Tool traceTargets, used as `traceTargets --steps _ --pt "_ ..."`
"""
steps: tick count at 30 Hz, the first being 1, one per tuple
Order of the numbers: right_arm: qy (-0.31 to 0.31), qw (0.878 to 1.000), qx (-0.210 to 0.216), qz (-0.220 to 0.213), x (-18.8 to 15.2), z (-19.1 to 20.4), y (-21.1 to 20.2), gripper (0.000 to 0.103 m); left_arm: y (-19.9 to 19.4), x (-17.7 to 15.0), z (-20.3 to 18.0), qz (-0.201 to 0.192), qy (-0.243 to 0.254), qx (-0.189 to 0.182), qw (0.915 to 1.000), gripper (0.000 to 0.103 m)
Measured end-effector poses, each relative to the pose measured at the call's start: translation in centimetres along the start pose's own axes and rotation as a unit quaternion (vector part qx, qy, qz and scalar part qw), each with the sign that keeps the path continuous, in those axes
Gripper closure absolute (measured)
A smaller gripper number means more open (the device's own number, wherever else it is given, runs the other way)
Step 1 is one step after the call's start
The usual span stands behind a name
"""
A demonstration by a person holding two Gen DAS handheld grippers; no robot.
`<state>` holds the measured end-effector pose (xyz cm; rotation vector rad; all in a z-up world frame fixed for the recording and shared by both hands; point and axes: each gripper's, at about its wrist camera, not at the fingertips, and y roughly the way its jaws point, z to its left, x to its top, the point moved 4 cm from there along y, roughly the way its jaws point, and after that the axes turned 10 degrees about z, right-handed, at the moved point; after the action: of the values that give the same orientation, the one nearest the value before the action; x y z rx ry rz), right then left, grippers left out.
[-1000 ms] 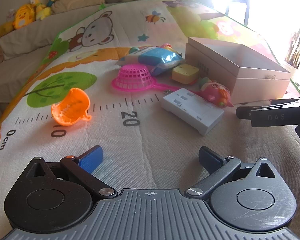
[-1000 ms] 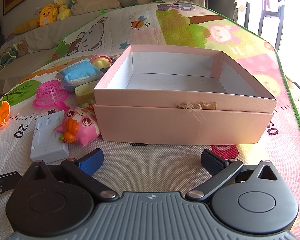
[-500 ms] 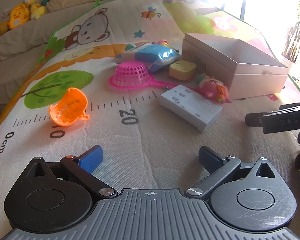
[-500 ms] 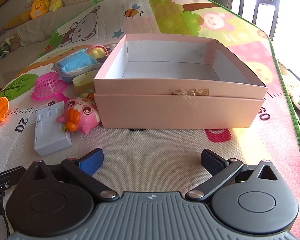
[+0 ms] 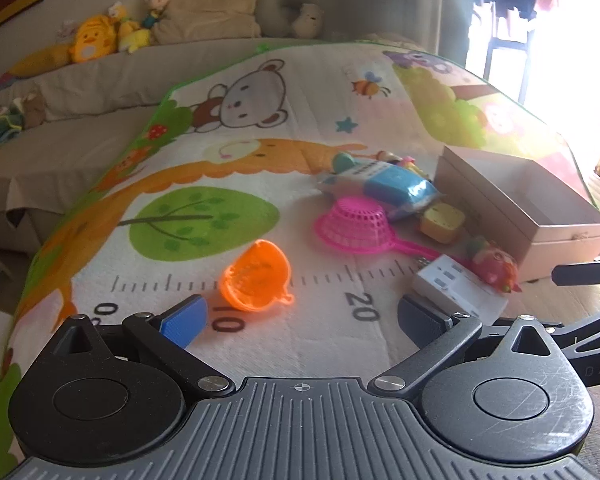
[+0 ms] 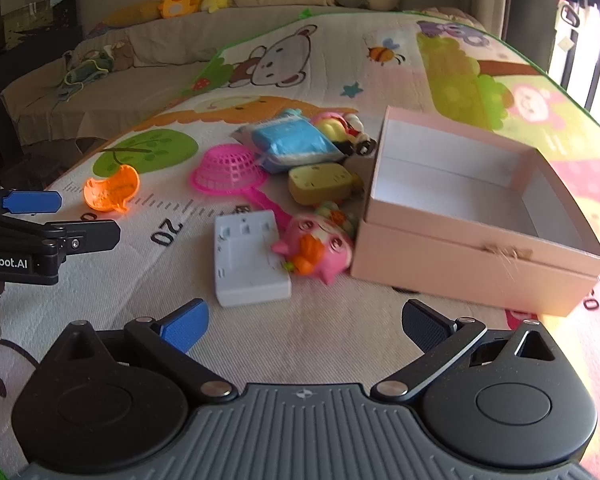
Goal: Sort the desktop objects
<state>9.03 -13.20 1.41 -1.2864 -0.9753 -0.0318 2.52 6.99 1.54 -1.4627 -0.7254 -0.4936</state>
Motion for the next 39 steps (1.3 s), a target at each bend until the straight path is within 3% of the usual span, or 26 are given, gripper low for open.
traceTargets --steps 2,6,8,10,15,19,21,23,25,27,30,32,34,35,36,39 --pt "-0.021 1.0 0.003 0.011 1.3 1.4 1.2 0.018 0.2 0.3 1.1 0.001 -0.014 0.012 0.9998 0.0" --pt "-0.047 0.999 -0.02 0.013 2.3 3.0 3.2 0.024 0.6 0.6 2.3 0.007 -0.023 0.018 0.9995 0.0" --pt "-0.049 0.998 -0.009 0.027 2.1 3.0 3.7 0.048 1.1 0.7 2.3 0.012 -0.02 0.022 0.9995 0.0" --pt "-0.045 0.998 0.011 0.031 1.5 2.7 3.3 0.053 1.9 1.0 2.1 0.019 -0.015 0.023 0.9994 0.0" --pt "-0.054 0.998 0.001 0.037 -1.2 0.9 1.0 0.054 4.3 2.1 1.4 0.039 -0.007 0.026 0.9989 0.0" --pt "-0.007 0.997 -0.066 0.038 -3.1 -3.5 -0.2 0.053 5.7 2.5 0.7 0.044 0.01 0.036 0.9983 0.0" --pt "0.021 0.995 -0.089 0.038 -3.8 -5.6 -0.7 0.047 6.4 2.7 0.4 0.048 0.015 0.044 0.9978 0.0" --pt "0.05 0.994 -0.092 0.029 -4.4 -7.2 -1.5 0.022 6.8 2.7 0.2 0.05 0.016 0.047 0.9975 0.0" --pt "0.073 0.995 -0.072 0.015 -4.7 -8.0 -2.3 0.016 6.9 2.8 0.0 0.048 0.015 0.056 0.9972 0.0" --pt "0.073 0.996 -0.045 0.011 -4.7 -7.5 -2.5 0.016 5.8 3.0 -0.7 0.023 0.016 0.062 0.9977 0.0" --pt "0.053 0.998 -0.031 0.005 -4.5 -6.1 -2.5 0.016 4.1 3.5 -3.1 -0.004 0.051 -0.002 0.9987 0.0" --pt "0.057 0.998 -0.033 0.001 -4.1 -5.8 -2.5 0.016 3.9 3.6 -5.0 0.004 0.083 -0.075 0.9937 0.0" --pt "0.077 0.996 -0.036 -0.005 -4.0 -6.5 -2.9 0.016 4.6 3.3 -6.7 0.039 0.105 -0.181 0.977 0.0" --pt "0.086 0.996 -0.037 -0.008 -4.1 -7.1 -3.1 0.016 5.0 3.2 -7.2 0.053 0.11 -0.215 0.9689 0.0" --pt "0.096 0.995 -0.039 -0.013 -4.2 -7.7 -3.5 0.015 5.6 3.0 -8.0 0.065 0.115 -0.24 0.9618 0.0" --pt "0.128 0.99 -0.051 -0.031 -4.9 -9.5 -4.6 0.0 6.5 2.6 -9.4 0.071 0.124 -0.26 0.955 0.0"
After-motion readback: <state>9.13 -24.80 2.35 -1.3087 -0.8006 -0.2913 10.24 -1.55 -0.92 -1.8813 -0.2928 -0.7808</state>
